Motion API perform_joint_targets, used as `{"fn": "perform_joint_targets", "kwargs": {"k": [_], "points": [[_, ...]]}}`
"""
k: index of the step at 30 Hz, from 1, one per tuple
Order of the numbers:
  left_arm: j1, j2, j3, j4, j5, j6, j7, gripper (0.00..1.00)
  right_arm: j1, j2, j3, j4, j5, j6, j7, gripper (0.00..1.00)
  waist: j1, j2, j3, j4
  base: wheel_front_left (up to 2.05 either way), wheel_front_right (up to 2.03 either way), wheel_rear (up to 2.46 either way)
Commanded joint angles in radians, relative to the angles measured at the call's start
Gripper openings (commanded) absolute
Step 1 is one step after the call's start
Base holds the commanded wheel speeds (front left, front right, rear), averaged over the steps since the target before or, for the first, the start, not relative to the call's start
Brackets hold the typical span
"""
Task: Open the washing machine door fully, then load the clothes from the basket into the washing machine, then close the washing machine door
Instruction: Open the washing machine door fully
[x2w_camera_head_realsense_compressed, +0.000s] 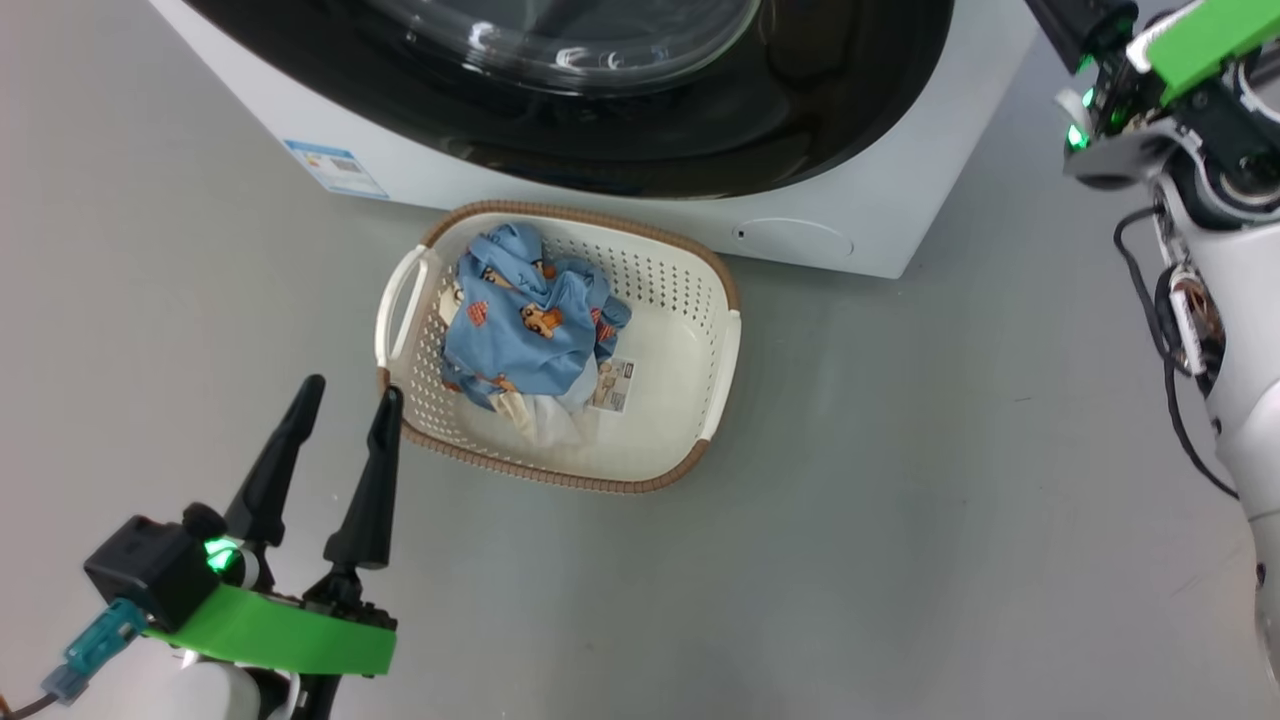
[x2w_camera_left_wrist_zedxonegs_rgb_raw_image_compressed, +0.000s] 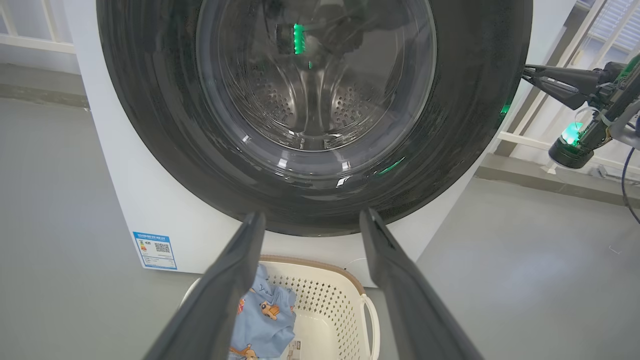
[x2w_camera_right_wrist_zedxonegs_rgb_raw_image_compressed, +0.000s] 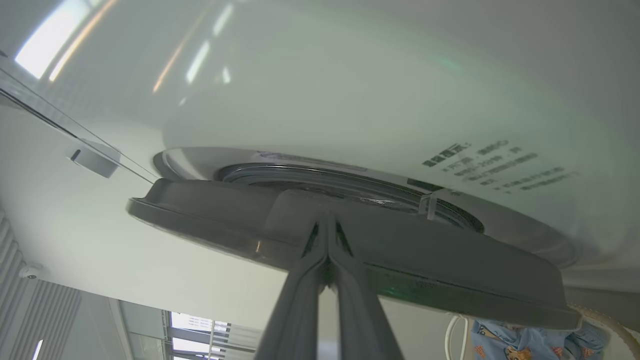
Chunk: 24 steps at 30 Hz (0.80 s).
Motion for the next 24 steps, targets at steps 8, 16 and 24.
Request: {"fn": "perform_joint_targets", "kwargs": {"k": [8, 16, 24], "points": [[-0.046, 0.024, 0.019, -0.039, -0.016, -0.003, -0.008, 1.0, -0.091, 0.027, 0.0, 0.016, -0.005, 0.001, 0.027, 0.0, 0.0, 0.0, 0.037, 0.021, 0.0, 0.0, 0.0], [-0.06, 0.022, 0.006, -0.039, -0.023, -0.003, -0.008, 1.0, -0.129, 0.034, 0.01, 0.05, -0.016, 0.001, 0.063, 0.0, 0.0, 0.0, 0.05, 0.033, 0.0, 0.0, 0.0], [-0.056, 0.019, 0.0, -0.036, -0.026, -0.003, -0.008, 1.0, -0.102, 0.048, 0.056, 0.036, -0.045, 0.001, 0.113, 0.0, 0.0, 0.0, 0.031, 0.027, 0.0, 0.0, 0.0]]}}
